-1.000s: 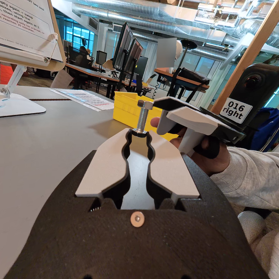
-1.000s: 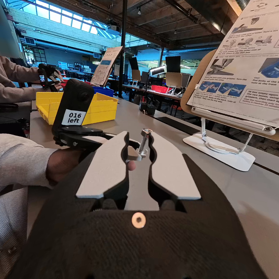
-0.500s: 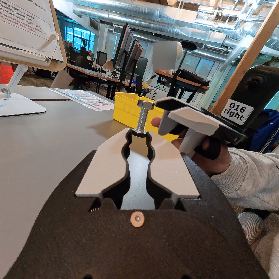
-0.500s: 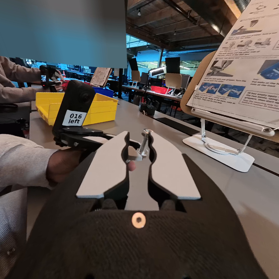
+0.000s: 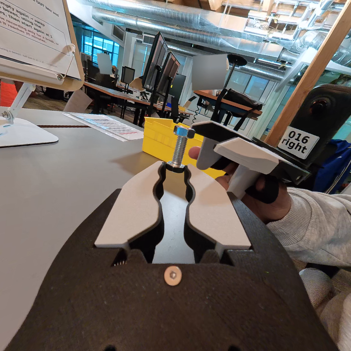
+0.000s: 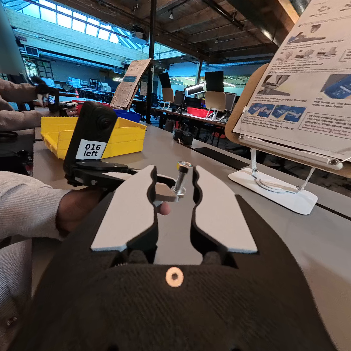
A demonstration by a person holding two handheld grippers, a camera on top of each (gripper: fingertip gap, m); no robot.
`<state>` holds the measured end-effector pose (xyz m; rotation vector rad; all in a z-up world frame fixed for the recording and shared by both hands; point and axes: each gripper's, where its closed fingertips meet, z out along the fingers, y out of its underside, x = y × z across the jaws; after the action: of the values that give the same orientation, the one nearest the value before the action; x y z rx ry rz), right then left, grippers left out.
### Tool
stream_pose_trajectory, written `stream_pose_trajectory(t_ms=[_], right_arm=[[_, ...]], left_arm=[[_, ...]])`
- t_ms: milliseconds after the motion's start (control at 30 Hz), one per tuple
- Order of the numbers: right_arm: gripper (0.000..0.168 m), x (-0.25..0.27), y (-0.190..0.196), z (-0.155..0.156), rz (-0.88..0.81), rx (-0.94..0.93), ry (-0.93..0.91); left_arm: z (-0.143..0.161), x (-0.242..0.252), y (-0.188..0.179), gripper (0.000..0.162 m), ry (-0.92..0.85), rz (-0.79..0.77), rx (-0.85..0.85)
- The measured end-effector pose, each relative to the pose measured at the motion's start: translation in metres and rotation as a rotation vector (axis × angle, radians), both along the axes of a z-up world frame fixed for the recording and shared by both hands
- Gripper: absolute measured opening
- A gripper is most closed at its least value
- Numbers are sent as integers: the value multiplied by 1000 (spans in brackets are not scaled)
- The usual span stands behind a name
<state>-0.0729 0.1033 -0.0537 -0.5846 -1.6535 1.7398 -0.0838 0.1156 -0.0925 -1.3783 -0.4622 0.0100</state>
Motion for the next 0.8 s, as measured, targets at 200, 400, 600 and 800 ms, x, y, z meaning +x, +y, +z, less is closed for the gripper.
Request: stream_pose_trajectory(t_ms=[200,400,600,800], right_arm=[[38,3,-8,-6,54,5,-35],[24,-1,5,0,-5,-7,-7],[17,-13,13,-17,6,-30,-151],[18,-8,6,-20,73,-49,-196]], left_arm=[[0,0,0,20,3,2,-3],[0,0,0,20,4,2,-1],[2,3,1,19,12,-8,4],[1,5,3,19,18,-11,-3]])
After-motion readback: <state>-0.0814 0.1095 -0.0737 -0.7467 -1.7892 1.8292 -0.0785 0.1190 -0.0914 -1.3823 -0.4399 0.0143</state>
